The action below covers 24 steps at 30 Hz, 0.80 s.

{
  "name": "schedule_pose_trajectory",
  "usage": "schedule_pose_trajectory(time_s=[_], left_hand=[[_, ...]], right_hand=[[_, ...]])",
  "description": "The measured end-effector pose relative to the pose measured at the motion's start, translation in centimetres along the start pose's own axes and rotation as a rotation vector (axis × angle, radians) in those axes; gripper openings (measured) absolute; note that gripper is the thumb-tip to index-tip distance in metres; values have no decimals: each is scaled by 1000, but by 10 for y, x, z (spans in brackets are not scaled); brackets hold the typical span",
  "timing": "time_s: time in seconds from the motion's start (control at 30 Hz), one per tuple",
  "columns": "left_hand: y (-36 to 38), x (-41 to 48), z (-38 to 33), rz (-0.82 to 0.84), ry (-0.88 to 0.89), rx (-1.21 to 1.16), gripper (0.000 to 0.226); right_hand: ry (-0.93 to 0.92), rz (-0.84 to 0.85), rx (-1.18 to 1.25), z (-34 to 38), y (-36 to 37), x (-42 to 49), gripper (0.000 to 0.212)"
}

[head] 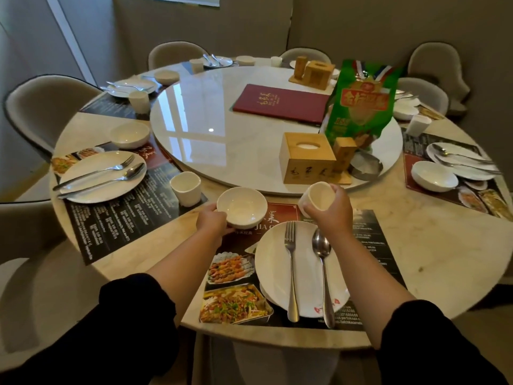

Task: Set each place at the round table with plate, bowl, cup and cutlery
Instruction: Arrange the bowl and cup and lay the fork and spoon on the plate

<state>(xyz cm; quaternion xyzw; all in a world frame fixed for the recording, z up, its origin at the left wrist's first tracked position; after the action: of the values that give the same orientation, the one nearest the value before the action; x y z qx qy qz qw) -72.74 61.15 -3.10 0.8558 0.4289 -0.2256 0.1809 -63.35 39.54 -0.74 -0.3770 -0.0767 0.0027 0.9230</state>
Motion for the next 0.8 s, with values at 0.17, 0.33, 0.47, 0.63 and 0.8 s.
schedule_pose_trajectory(time_s=[0.17, 0.33, 0.47, 0.63, 0.8], left_hand=[[3, 2, 1, 12, -16, 3, 48], [0, -5, -1, 23, -5, 122, 48], [0, -20, -3, -31, 157, 466, 62], [15, -55, 6, 38, 638, 697, 67], [49, -79, 25, 275, 739, 972, 67]], right_hand=[[-2, -8, 3, -7, -4, -5, 72], [11, -25, 5, -14, -13, -11, 74], [60, -54, 43, -24, -31, -19, 75], [166, -58, 21, -57, -65, -32, 78], [257, -49, -72, -94, -98, -12, 77]])
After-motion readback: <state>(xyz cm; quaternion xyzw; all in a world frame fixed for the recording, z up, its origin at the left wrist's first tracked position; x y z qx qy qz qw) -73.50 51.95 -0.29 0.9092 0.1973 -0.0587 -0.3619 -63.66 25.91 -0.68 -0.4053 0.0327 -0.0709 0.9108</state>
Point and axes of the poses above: each hand's wrist, its own x-axis towards the middle knuckle, its own y-axis out of the palm, z = x × y, the point moved 1 cm from there along x, towards the middle knuckle, and after that the axes turned 12 degrees about -x, right-handed, at the moved point
